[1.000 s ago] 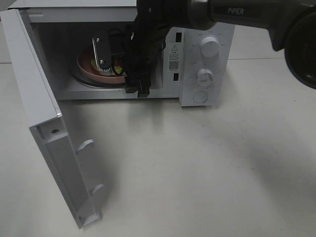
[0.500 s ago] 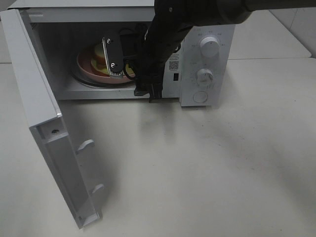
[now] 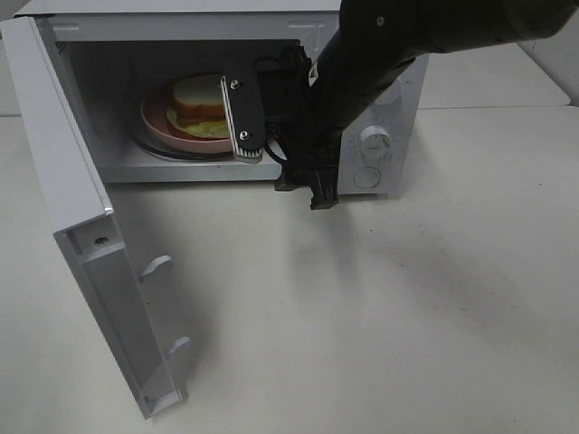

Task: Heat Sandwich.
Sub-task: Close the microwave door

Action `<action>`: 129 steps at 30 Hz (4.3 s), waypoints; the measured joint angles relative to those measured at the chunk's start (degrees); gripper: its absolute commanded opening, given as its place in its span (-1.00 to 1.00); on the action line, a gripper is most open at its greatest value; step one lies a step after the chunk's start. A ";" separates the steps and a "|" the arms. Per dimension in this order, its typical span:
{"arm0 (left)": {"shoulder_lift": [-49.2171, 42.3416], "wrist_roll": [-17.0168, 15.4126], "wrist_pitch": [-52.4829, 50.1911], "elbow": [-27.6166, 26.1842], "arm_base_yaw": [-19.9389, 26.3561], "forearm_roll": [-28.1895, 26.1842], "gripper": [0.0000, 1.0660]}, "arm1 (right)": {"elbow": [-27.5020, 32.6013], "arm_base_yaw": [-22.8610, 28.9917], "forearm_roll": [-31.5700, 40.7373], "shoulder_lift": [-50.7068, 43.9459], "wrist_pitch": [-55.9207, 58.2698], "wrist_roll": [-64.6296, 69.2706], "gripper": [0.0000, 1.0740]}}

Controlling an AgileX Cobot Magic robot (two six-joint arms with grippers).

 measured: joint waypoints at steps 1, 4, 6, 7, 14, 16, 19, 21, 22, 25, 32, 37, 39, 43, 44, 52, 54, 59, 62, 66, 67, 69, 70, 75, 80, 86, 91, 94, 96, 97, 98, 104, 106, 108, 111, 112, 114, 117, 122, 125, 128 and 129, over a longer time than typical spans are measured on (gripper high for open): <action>0.00 0.00 0.00 0.00 0.00 0.00 0.82 | 0.80 0.00 0.00 -0.86 -0.06 0.34 0.27; 0.00 0.00 0.00 0.00 0.00 0.00 0.82 | 3.55 0.00 0.00 -3.27 -0.52 2.92 0.28; 0.00 0.00 0.00 0.00 0.00 0.00 0.82 | 5.33 0.00 0.00 -4.81 -1.38 6.02 0.34; 0.00 0.00 0.00 0.00 0.00 0.00 0.82 | 5.33 0.00 0.00 -4.81 -1.38 6.02 0.34; 0.00 0.00 0.00 0.00 0.00 0.00 0.82 | 11.80 0.00 0.00 -11.63 -3.61 20.74 0.59; 0.00 0.00 0.00 0.00 0.00 0.00 0.82 | 13.64 0.00 0.06 -13.29 -3.61 22.12 0.58; 0.00 0.00 0.00 0.00 0.00 0.00 0.82 | 16.39 0.00 0.06 -15.81 -3.67 24.69 0.58; 0.00 0.00 0.00 0.00 0.00 0.00 0.82 | 18.11 0.00 0.06 -17.59 -3.67 26.93 0.58; 0.00 0.00 0.00 0.00 0.00 0.00 0.82 | 18.11 0.00 0.06 -17.59 -3.67 26.93 0.58; 0.00 0.00 0.00 0.00 0.00 0.00 0.82 | 21.60 0.00 0.11 -21.72 -2.92 32.20 0.57; 0.00 0.00 0.00 0.00 0.00 0.00 0.82 | 25.67 0.00 0.11 -28.93 3.78 41.83 0.52; 0.00 0.00 0.00 0.00 0.00 0.00 0.82 | 26.59 0.00 0.11 -33.35 11.92 49.22 0.47; 0.00 0.00 0.00 0.00 0.00 0.00 0.82 | 26.59 0.00 0.11 -35.07 14.61 50.99 0.46; 0.00 0.00 0.00 0.00 0.00 0.00 0.82 | 26.59 0.06 0.11 -39.02 19.31 53.57 0.44; 0.00 0.00 0.00 0.00 0.00 0.00 0.82 | 26.59 0.06 0.11 -40.11 20.40 53.92 0.44; 0.00 0.00 0.00 0.00 0.00 0.00 0.82 | 26.59 0.06 0.11 -48.19 29.62 57.87 0.42; 0.00 0.00 0.00 0.00 0.00 0.00 0.82 | 26.59 0.06 0.11 -51.11 33.06 59.24 0.42; 0.00 0.00 0.00 0.00 0.00 0.00 0.82 | 26.59 0.06 0.06 -56.72 37.24 61.02 0.42; 0.00 0.00 0.00 0.00 0.00 0.00 0.82 | 26.59 -0.34 0.00 -59.47 38.85 61.13 0.42; 0.00 0.00 0.00 0.00 0.00 0.00 0.82 | 26.59 -4.24 0.00 -64.11 41.60 61.19 0.42; 0.00 0.00 0.00 0.00 0.00 0.00 0.82 | 26.59 -5.79 -0.34 -65.20 42.17 61.19 0.42; 0.00 0.00 0.00 0.00 0.00 0.00 0.82 | 26.59 -10.54 -0.34 -68.30 43.09 61.19 0.42; 0.00 0.00 0.00 0.00 0.00 0.00 0.82 | 26.59 -11.75 -0.34 -69.21 43.37 61.19 0.42; 0.00 0.00 0.00 0.00 0.00 0.00 0.82 | 26.59 -17.65 -0.34 -74.37 44.29 62.17 0.42; 0.00 0.00 0.00 0.00 0.00 0.00 0.82 | 29.62 -22.75 -0.34 -79.98 44.23 64.00 0.42; 0.00 0.00 0.00 0.00 0.00 0.00 0.82 | 37.76 -28.30 -0.34 -87.66 42.40 65.55 0.42; 0.00 0.00 0.00 0.00 0.00 0.00 0.82 | 42.74 -31.28 -0.34 -93.39 40.28 65.83 0.42; 0.00 0.00 0.00 0.00 0.00 0.00 0.82 | 44.63 -32.20 -0.34 -96.20 39.82 65.95 0.42; 0.00 0.00 0.00 0.00 0.00 0.00 0.82 | 45.15 -32.20 -0.34 -97.80 39.30 65.95 0.42; 0.00 0.00 0.00 0.00 0.00 0.00 0.82 | 45.15 -32.20 -0.34 -97.80 39.30 65.95 0.42; 0.00 0.00 0.00 0.00 0.00 0.00 0.82 | 45.32 -32.20 -0.34 -98.55 38.62 65.95 0.42; 0.00 0.00 0.00 0.00 0.00 0.00 0.82 | 46.93 -32.20 -0.34 -105.31 35.81 66.69 0.42; 0.00 0.00 0.00 0.00 0.00 0.00 0.82 | 46.93 -32.20 -0.34 -107.03 35.75 67.32 0.42; 0.00 0.00 0.00 0.00 0.00 0.00 0.82 | 46.93 -32.20 -0.86 -108.40 35.70 67.67 0.42; 0.00 0.00 0.00 0.00 0.00 0.00 0.82 | 46.98 -32.20 -1.03 -108.80 35.70 68.30 0.42; 0.00 0.00 0.00 0.00 0.00 0.00 0.82 | 47.10 -32.20 -1.03 -108.80 35.70 68.47 0.42; 0.00 0.00 0.00 0.00 0.00 0.00 0.82 | 47.10 -32.20 -1.03 -108.80 35.70 68.47 0.42; 0.00 0.00 0.00 0.00 0.00 0.00 0.82 | 47.10 -32.20 -1.03 -108.80 35.70 68.47 0.42; 0.00 0.00 0.00 0.00 0.00 0.00 0.82 | 47.10 -32.37 -1.03 -108.80 35.58 68.53 0.42; 0.00 0.00 0.00 0.00 0.00 0.00 0.82 | 47.10 -32.37 -1.03 -108.80 35.58 68.53 0.42; 0.00 0.00 0.00 0.00 0.00 0.00 0.82 | 47.10 -32.37 -1.03 -108.80 35.58 68.53 0.42; 0.00 0.00 0.00 0.00 0.00 0.00 0.82 | 47.10 -32.37 -1.03 -108.80 35.58 68.53 0.42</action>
